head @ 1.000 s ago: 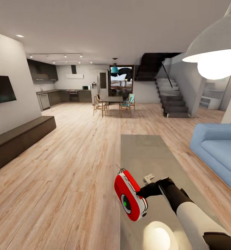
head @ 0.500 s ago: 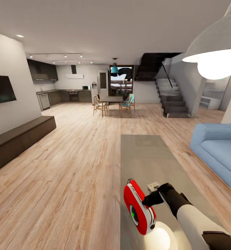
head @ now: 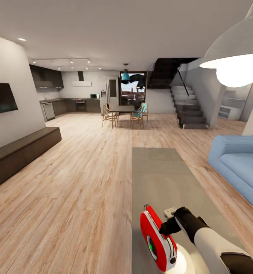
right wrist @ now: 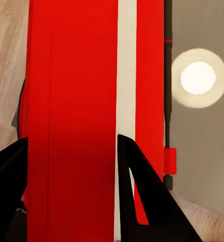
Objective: Turn on the radio receiver that's on the table in the living room.
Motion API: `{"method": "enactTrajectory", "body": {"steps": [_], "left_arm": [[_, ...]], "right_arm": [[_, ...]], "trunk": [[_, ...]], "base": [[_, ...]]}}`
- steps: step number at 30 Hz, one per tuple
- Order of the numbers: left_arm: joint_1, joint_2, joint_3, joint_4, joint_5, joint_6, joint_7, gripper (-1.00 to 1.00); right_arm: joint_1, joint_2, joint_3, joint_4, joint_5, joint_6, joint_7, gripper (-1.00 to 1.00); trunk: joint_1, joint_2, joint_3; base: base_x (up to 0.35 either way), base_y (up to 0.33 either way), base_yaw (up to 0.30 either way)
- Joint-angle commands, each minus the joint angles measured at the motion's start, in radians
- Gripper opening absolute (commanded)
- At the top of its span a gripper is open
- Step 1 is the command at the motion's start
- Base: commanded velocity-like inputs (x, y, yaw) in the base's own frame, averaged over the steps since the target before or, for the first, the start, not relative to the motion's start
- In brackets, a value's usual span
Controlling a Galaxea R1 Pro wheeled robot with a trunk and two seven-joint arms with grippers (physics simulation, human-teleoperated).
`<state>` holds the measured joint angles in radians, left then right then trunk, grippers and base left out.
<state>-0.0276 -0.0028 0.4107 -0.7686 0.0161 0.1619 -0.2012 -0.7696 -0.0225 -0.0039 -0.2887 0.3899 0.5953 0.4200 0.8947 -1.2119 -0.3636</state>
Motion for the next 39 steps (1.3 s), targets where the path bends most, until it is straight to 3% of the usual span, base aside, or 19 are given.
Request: {"method": "enactTrajectory", "body": {"steps": [1,9,16,39], "left_arm": [[0.000,0.000,0.000,0.000,0.001,0.000,0.000,-1.00],[0.000,0.000,0.000,0.000,0.003,-0.001,0.000,-1.00],[0.000,-0.029,-0.001,0.000,-0.003,-0.001,0.001,-1.00],[0.000,-0.015,-0.003,0.001,0.004,-0.001,0.000,-1.00]], "right_arm": [[0.000,0.000,-0.002,0.007,-0.005,0.000,-0.001,-1.00],[0.000,0.001,-0.002,0.021,-0.005,0.000,-0.003,-1.00],[-0.007,0.029,-0.001,0.008,-0.002,-0.017,-0.001,-1.00],[-0.009,0.025,-0.001,0.009,-0.003,-0.020,-0.003,-1.00]], "trunk": [[0.000,0.000,0.000],[0.000,0.000,0.000],[0.000,0.000,0.000],[0.000,0.000,0.000]], "base": [[0.000,0.000,0.000],[0.000,0.000,0.000],[0.000,0.000,0.000],[0.000,0.000,0.000]]}}
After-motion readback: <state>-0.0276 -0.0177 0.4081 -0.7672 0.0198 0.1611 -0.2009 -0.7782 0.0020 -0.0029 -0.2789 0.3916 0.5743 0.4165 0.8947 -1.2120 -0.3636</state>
